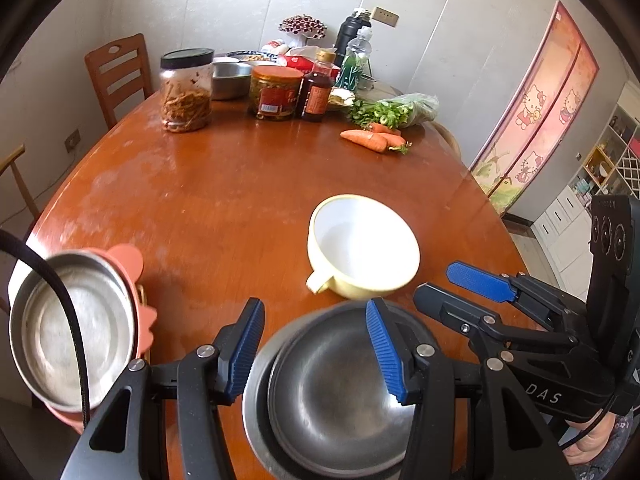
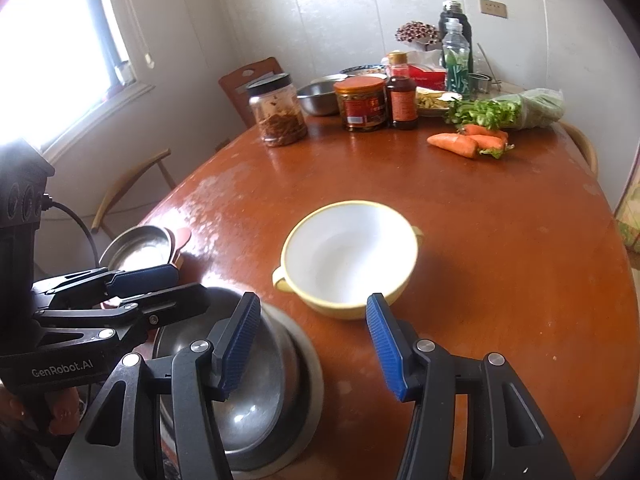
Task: Organize plates and bowls
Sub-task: 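Open the right tool to release the mixing bowl and withdraw, then reach both tools to the yellow bowl and grasp its rim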
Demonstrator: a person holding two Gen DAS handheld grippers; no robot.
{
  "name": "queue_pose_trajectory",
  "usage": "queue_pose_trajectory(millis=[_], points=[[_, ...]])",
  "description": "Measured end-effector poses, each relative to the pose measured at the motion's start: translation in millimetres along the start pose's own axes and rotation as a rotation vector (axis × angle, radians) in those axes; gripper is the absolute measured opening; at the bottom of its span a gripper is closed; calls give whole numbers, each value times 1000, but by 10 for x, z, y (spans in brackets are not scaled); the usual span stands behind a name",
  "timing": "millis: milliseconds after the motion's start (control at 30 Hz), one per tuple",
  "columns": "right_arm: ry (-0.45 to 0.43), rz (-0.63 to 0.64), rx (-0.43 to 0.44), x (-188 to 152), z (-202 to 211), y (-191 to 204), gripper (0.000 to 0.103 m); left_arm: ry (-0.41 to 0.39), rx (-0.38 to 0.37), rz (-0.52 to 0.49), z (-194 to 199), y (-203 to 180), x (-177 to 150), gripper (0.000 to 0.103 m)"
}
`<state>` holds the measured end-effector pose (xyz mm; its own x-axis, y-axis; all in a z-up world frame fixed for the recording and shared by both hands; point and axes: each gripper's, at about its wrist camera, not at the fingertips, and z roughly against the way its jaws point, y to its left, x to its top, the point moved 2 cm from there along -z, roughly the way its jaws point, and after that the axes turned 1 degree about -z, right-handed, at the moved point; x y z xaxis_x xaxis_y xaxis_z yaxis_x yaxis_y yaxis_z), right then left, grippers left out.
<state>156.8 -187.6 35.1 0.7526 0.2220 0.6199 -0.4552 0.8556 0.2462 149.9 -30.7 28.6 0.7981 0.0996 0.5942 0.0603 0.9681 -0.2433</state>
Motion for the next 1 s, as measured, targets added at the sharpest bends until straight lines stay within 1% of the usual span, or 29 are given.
queue_pose_trajectory(millis=[167,333,500,700,900,1000], points=[[-4,-52,-8,61,-17,-148,57,8,9,-37,-110,-52,200,53],[19,-128,-19,70,-92,-354,57,10,14,-75,-283,-112,413,53],[40,-182,-16,47,-177,-489,57,46,30,-104,-534,-132,574,53],[75,-215,3,31,-316,-558,57,83,55,-127,-805,-112,697,53],[122,-235,41,12,-449,-548,57,149,14,-114,-1068,-70,741,53],[129,-223,49,38,-506,-507,57,163,-4,-103,-1118,-53,734,53]])
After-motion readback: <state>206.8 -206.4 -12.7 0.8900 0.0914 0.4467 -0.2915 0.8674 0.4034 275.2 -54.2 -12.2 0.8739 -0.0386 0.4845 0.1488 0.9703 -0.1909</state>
